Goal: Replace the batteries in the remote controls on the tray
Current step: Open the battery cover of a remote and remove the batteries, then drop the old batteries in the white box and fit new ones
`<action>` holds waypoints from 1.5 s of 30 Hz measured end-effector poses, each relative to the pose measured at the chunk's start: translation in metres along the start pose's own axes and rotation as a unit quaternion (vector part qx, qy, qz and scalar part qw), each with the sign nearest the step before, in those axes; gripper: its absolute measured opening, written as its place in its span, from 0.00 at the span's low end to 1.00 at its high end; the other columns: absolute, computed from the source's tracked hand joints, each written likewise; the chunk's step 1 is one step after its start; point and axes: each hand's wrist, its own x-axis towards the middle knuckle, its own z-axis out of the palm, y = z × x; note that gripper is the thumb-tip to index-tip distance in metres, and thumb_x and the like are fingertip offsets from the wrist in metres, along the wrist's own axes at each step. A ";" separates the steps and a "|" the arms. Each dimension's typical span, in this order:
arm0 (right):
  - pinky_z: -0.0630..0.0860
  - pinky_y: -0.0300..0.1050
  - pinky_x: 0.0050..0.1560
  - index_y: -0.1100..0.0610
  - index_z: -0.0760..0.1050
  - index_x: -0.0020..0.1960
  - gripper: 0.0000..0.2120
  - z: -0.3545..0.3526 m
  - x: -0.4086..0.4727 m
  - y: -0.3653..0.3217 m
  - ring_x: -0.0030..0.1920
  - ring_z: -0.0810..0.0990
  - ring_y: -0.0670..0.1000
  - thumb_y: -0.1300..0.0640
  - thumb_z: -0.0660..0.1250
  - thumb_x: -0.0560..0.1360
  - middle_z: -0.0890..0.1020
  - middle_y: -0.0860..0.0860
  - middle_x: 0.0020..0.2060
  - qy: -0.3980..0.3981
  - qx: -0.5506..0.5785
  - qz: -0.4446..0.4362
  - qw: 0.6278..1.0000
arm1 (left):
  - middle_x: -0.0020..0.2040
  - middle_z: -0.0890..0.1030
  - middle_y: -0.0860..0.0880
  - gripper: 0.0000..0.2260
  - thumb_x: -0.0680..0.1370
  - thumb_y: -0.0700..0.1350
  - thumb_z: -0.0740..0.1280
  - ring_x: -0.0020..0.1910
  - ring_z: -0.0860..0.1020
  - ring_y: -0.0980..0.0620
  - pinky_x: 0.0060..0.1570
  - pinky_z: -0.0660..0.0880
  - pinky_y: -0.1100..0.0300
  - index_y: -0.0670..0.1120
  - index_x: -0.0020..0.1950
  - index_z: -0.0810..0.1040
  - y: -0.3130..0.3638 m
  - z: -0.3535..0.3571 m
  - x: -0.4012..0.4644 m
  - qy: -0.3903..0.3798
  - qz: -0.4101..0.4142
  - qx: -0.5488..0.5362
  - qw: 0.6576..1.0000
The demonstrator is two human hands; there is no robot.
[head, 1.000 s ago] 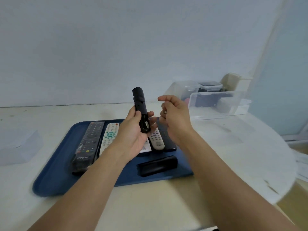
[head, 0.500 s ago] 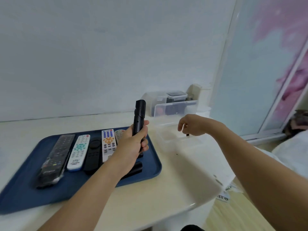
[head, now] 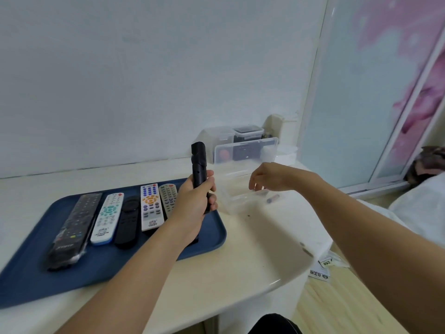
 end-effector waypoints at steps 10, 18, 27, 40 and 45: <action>0.79 0.39 0.44 0.54 0.84 0.49 0.09 0.028 -0.036 -0.141 0.37 0.81 0.43 0.62 0.66 0.76 0.84 0.46 0.39 0.118 0.116 -0.253 0.953 | 0.31 0.69 0.50 0.06 0.83 0.42 0.65 0.24 0.63 0.56 0.22 0.61 0.63 0.46 0.46 0.71 0.043 -0.065 -0.010 0.063 0.029 0.003 0.998; 0.70 0.28 0.38 0.56 0.84 0.49 0.06 0.106 0.001 -0.272 0.35 0.76 0.39 0.61 0.69 0.74 0.82 0.46 0.40 0.081 0.168 -0.323 0.928 | 0.31 0.69 0.50 0.07 0.82 0.43 0.67 0.24 0.63 0.54 0.22 0.63 0.62 0.47 0.45 0.72 0.109 -0.205 -0.040 0.224 0.089 0.091 0.966; 0.71 0.32 0.44 0.53 0.84 0.53 0.12 0.164 0.015 -0.353 0.44 0.77 0.45 0.63 0.64 0.77 0.80 0.45 0.45 0.020 0.102 -0.375 0.921 | 0.33 0.74 0.51 0.11 0.73 0.42 0.76 0.27 0.70 0.51 0.30 0.69 0.58 0.49 0.45 0.74 0.153 -0.354 -0.098 0.435 0.159 0.207 0.862; 0.68 0.44 0.65 0.53 0.64 0.76 0.38 0.207 0.055 -0.415 0.69 0.70 0.53 0.44 0.76 0.71 0.71 0.50 0.69 -0.039 0.100 -0.366 0.924 | 0.33 0.75 0.51 0.17 0.71 0.32 0.76 0.25 0.64 0.54 0.24 0.64 0.62 0.46 0.46 0.69 0.112 -0.412 -0.086 0.331 0.004 0.125 0.935; 0.72 0.46 0.58 0.52 0.72 0.69 0.27 0.204 0.066 -0.418 0.60 0.74 0.54 0.42 0.71 0.75 0.74 0.53 0.61 0.020 0.038 -0.363 0.931 | 0.46 0.82 0.53 0.23 0.67 0.41 0.83 0.28 0.65 0.53 0.30 0.66 0.61 0.46 0.52 0.71 0.111 -0.413 -0.092 0.297 -0.005 0.172 0.939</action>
